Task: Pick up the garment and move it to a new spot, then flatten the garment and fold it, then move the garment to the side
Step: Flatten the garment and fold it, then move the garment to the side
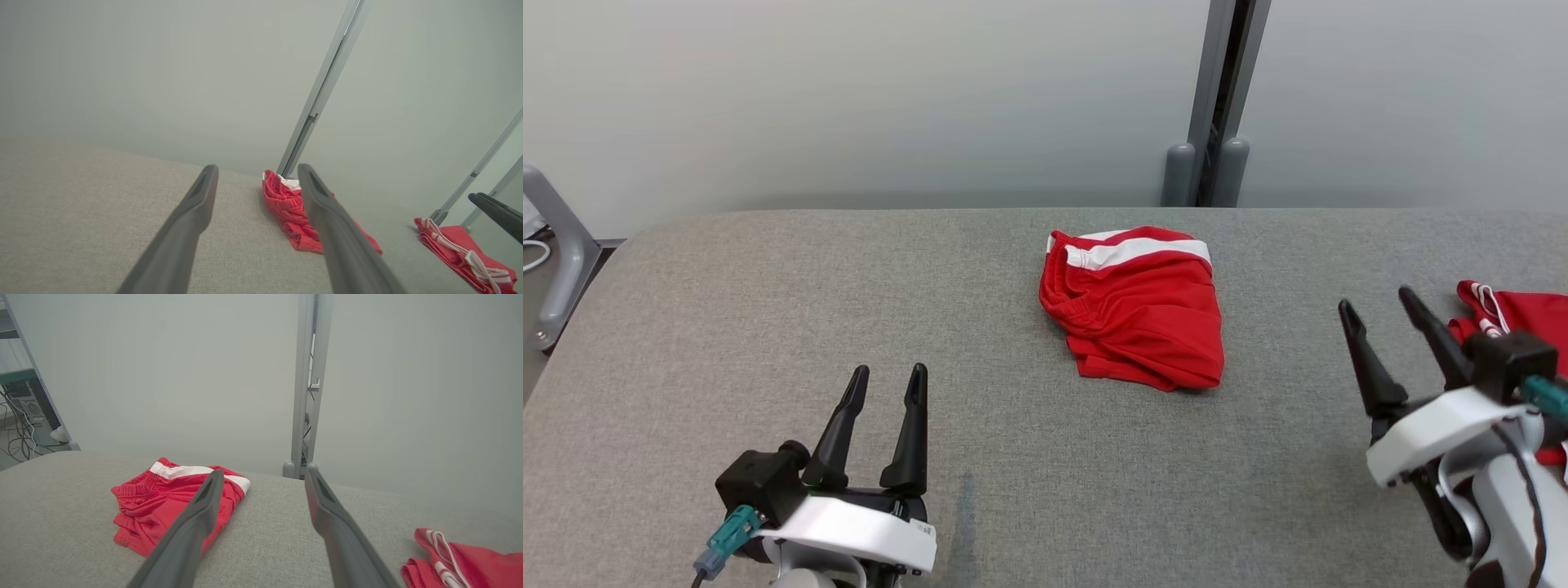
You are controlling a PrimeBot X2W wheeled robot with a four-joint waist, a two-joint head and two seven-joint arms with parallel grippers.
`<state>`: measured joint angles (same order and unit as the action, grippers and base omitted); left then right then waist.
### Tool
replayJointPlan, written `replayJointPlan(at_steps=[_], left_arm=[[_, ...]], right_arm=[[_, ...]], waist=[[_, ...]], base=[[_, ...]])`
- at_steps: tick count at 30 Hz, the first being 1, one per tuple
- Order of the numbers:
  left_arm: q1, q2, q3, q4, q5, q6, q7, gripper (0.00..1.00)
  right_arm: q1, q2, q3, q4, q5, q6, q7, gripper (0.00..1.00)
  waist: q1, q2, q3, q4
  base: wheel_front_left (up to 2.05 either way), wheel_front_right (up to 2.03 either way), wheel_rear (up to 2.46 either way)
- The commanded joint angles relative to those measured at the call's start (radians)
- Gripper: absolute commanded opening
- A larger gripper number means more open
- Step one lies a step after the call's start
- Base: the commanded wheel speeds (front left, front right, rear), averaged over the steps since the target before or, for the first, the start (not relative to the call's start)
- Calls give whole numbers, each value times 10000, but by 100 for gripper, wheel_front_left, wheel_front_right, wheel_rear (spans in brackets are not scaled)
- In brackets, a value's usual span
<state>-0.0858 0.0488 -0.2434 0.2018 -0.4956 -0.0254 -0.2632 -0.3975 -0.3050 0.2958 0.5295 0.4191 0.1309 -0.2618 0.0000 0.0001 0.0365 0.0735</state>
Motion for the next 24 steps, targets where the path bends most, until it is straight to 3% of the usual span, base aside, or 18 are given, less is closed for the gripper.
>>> replayJointPlan(at_steps=[1,7,13,24], left_arm=[[48,39,62,-34,58,-30,-10,100],[262,37,121,-70,397,-42,-10,100],[381,40,133,-152,550,-83,-10,100],[287,40,57,-183,592,-93,-10,100]], right_arm=[[311,66,-204,-170,-257,-3,-41,100],[1322,784,-1240,-839,-1148,-3,-42,100],[1662,1162,-1586,-1039,-1529,-3,-43,100],[1738,1321,-1780,-1001,-1691,-3,-43,100]], waist=[[0,-1,0,0],[0,-1,36,75],[0,-1,108,112],[0,-1,176,209]], base=[[0,0,0],[0,0,0],[0,0,0],[0,0,0]])
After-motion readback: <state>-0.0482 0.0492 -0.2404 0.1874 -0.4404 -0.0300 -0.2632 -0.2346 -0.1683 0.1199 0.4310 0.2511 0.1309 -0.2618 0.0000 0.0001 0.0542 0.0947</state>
